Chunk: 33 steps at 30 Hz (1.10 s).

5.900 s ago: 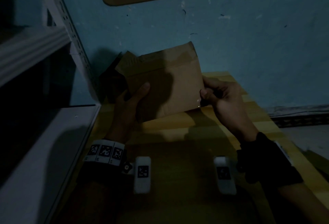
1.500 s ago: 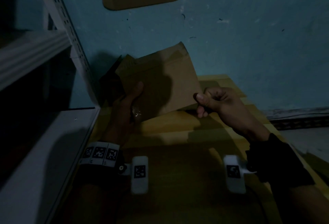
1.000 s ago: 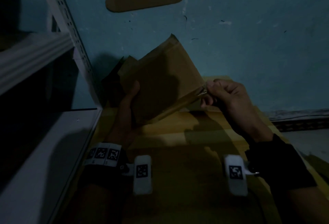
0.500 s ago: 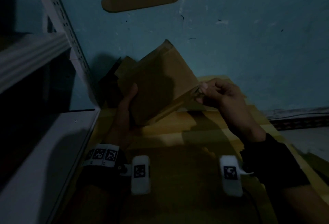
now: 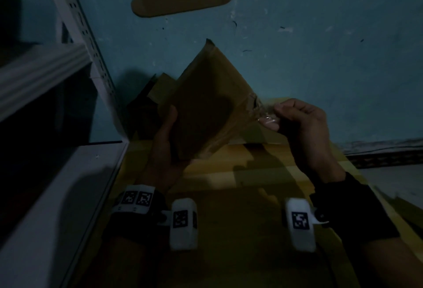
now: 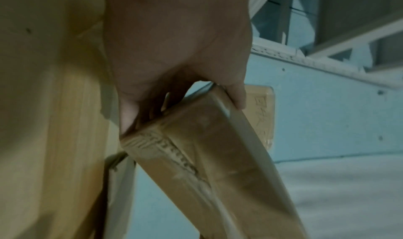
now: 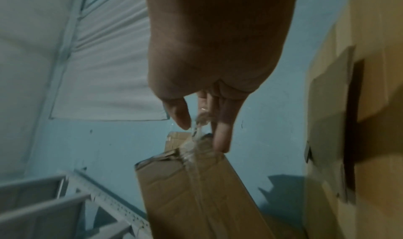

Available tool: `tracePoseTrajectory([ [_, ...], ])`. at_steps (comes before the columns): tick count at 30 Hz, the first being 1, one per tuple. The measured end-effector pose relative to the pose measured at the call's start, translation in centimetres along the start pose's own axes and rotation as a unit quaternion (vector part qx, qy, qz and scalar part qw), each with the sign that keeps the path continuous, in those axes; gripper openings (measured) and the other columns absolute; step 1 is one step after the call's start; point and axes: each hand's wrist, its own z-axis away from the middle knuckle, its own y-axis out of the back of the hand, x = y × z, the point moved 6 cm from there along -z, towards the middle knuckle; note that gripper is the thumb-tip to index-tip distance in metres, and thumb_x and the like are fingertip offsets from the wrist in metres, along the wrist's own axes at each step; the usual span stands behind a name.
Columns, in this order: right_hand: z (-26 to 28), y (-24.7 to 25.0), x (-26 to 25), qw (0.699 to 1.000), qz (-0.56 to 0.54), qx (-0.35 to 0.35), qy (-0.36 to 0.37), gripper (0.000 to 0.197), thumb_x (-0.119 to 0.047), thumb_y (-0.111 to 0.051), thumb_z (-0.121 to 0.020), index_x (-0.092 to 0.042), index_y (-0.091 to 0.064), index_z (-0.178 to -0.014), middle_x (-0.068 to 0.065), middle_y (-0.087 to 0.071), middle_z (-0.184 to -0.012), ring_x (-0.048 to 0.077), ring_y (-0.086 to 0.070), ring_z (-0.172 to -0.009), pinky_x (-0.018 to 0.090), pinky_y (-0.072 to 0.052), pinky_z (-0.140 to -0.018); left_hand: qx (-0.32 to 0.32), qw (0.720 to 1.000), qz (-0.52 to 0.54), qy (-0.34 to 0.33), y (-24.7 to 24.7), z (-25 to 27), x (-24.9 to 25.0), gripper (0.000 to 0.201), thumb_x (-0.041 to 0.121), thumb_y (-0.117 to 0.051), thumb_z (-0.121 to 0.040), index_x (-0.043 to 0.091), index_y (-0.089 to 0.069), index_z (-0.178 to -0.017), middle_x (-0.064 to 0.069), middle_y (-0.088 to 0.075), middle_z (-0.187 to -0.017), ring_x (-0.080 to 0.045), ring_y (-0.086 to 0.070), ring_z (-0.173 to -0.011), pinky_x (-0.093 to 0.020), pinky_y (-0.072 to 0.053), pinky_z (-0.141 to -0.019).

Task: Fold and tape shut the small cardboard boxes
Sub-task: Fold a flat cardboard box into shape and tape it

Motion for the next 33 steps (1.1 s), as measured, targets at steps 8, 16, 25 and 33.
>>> tracePoseTrajectory([
  [8, 0.2, -0.6, 0.3, 0.993, 0.115, -0.015, 0.026, 0.037, -0.020, -0.057, -0.103, 0.016, -0.057, -0.094, 0.013, -0.071, -0.093, 0.023, -0.072, -0.090, 0.037, -0.062, -0.087, 0.073, 0.980, -0.185, 0.022, 1.3, -0.7, -0.5, 0.052, 0.067, -0.049, -0.087, 0.026, -0.061, -0.117, -0.004, -0.070, -0.112, -0.022, -0.067, -0.099, -0.036, -0.052, -0.078],
  [16, 0.5, -1.4, 0.7, 0.982, 0.176, -0.039, 0.047, 0.067, -0.058, -0.066, -0.088, 0.007, -0.054, -0.097, 0.008, -0.068, -0.090, 0.023, -0.072, -0.088, 0.035, -0.063, -0.079, 0.112, 0.936, -0.333, -0.015, 1.2, -0.5, -0.2, 0.060, 0.053, -0.042, -0.099, 0.020, -0.040, -0.148, 0.001, -0.051, -0.141, -0.025, -0.053, -0.124, -0.032, -0.041, -0.094],
  [25, 0.5, -2.7, 1.2, 0.935, 0.297, -0.078, 0.177, 0.045, -0.030, -0.089, -0.075, -0.013, -0.049, -0.067, 0.011, -0.057, -0.064, 0.031, -0.065, -0.068, 0.049, -0.052, -0.059, 0.046, 0.962, -0.269, 0.017, 0.0, -1.2, -2.1, 0.119, 0.096, -0.061, -0.050, 0.036, -0.035, -0.150, -0.001, -0.056, -0.141, -0.027, -0.056, -0.125, -0.055, -0.042, -0.105],
  [33, 1.3, -4.2, 0.0, 0.891, 0.356, -0.150, 0.239, 0.042, -0.044, -0.084, -0.075, -0.013, -0.058, -0.064, -0.001, -0.060, -0.061, 0.020, -0.059, -0.057, 0.044, -0.049, -0.054, -0.050, 0.983, -0.174, 0.020, -2.5, 1.1, 0.4, 0.049, 0.056, -0.041, -0.093, 0.021, -0.060, -0.122, -0.006, -0.069, -0.120, -0.014, -0.071, -0.090, -0.031, -0.058, -0.070],
])
